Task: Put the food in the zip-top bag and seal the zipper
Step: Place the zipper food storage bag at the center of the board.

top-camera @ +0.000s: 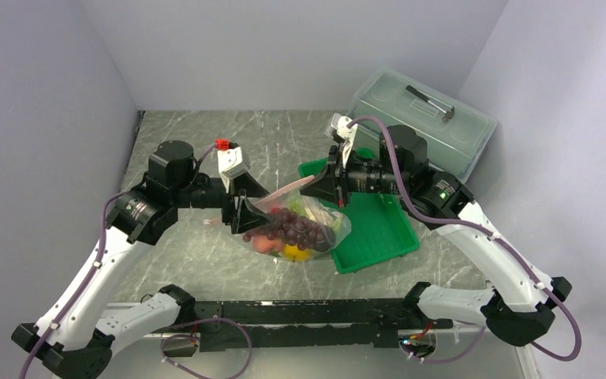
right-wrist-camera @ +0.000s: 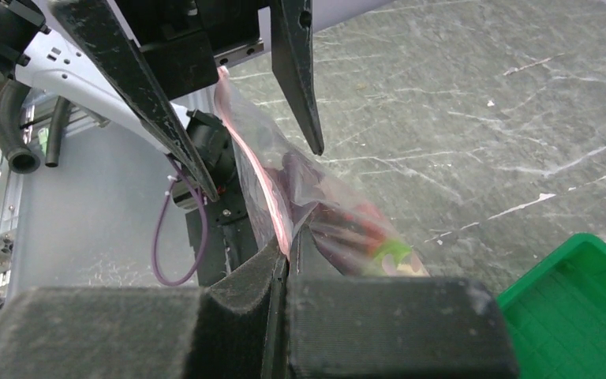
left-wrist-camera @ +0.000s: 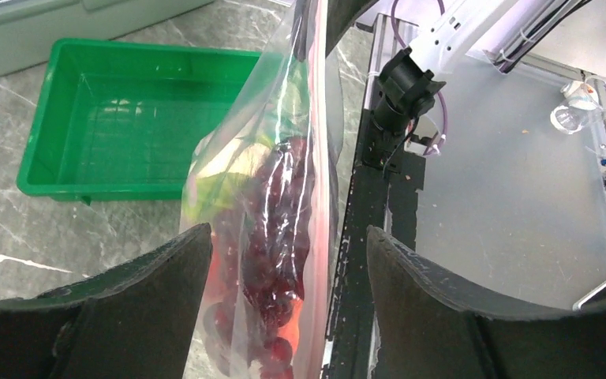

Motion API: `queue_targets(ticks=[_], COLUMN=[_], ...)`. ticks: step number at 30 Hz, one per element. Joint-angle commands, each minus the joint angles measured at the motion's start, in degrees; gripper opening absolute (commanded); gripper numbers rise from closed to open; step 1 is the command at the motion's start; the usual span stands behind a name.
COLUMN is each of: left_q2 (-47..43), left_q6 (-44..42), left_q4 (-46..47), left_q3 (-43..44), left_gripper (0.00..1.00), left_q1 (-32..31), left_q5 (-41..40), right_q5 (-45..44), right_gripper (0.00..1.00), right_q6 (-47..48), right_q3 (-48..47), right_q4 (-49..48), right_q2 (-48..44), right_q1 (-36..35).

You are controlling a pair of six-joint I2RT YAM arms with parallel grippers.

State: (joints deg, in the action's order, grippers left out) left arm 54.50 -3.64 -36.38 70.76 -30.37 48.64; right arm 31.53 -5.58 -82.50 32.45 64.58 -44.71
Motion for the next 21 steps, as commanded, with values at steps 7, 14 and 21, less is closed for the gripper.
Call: queue_targets(ticks=[7,14,21], left_q2=[-0.12,0.93,0.7], left_q6=[-0.17,0.35,1.5], left_q4=[2.11,3.54,5.25], left_q3=[-1.29,-1.31,-0.64], left_gripper=[0.42,0.0,0.0], left_q1=[-0.12,-0.13,-0.11], left_q5=[-2.28,-5.7,-19.86], right_q5=[-0.02,0.2,-6.77], right_gripper=[0.0,0.0,0.23], right_q6=[-1.87,-2.17,-2.57], right_q3=[-0.55,1.29,2.15], right_q4=[-8.04,-8.8,-7.41], right_q2=[-0.45,-1.09,-2.38], right_q1=[0.06,0.06,0.15])
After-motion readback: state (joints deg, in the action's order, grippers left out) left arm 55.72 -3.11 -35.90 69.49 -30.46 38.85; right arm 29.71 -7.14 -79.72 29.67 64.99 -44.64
